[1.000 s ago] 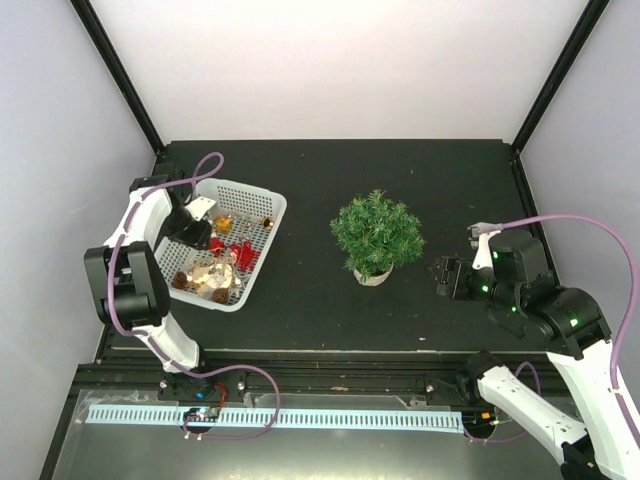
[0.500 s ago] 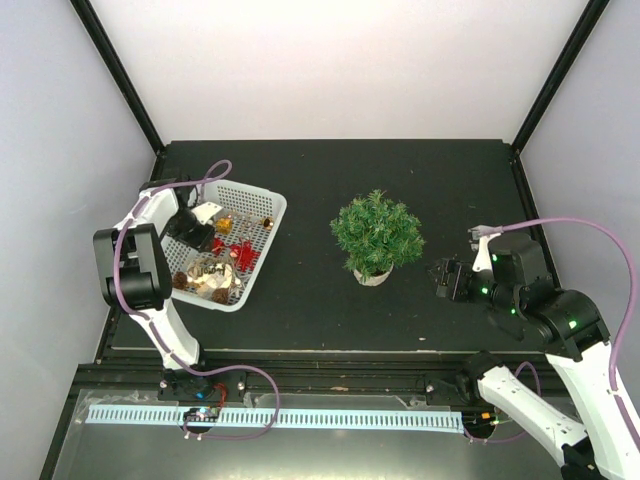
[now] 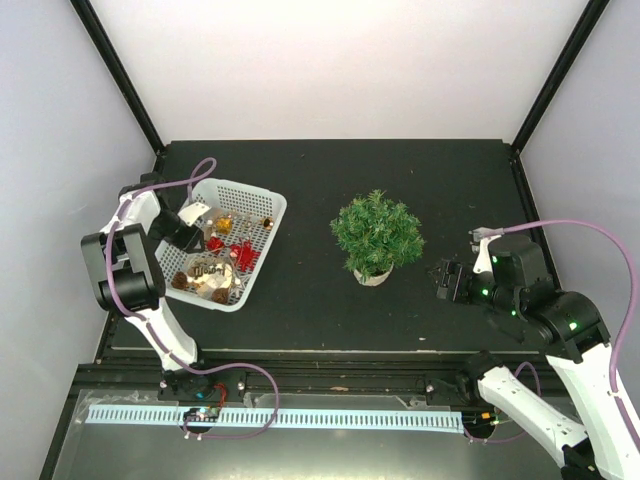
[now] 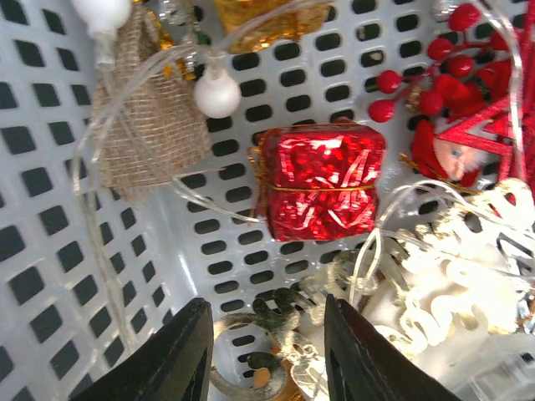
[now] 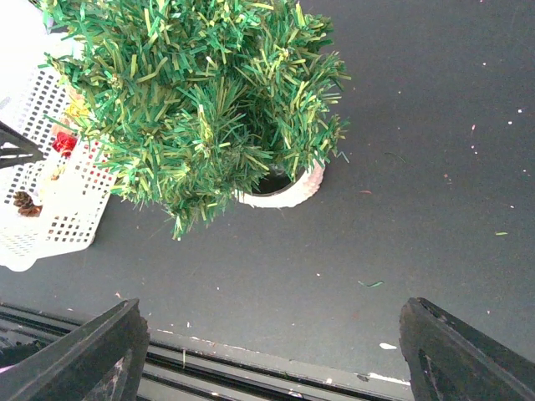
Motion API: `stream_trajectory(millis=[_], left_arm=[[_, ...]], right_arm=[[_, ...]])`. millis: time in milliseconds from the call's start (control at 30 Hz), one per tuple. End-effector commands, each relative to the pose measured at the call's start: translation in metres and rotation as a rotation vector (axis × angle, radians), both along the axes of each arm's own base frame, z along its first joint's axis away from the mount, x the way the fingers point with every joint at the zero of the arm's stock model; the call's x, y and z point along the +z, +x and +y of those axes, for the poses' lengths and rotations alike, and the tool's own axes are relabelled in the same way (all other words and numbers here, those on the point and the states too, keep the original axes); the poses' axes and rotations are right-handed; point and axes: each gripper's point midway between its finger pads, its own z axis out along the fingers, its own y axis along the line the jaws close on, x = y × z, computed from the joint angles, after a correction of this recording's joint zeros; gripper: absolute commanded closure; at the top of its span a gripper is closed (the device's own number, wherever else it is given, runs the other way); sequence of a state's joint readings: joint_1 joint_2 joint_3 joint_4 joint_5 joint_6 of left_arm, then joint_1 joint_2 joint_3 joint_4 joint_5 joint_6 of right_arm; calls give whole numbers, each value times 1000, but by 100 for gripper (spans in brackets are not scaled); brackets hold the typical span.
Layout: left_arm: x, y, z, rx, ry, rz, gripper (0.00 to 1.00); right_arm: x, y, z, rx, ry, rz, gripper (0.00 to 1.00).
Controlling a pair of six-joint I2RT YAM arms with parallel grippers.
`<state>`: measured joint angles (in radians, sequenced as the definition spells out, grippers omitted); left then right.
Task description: Decorate the small christmas tree
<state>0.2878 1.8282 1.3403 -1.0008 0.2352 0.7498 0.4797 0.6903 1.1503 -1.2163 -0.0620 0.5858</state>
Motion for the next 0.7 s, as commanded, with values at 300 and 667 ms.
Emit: stream_trajectory(millis=[300,667], left_arm=[[10,-10,-18,-187,-107,-30,60],[-4,-11,-10,-244,-76,-16,62]], right_arm=[[-8,-1,3,1,13,33,17],[-13,-1,6,10,13,59,17]])
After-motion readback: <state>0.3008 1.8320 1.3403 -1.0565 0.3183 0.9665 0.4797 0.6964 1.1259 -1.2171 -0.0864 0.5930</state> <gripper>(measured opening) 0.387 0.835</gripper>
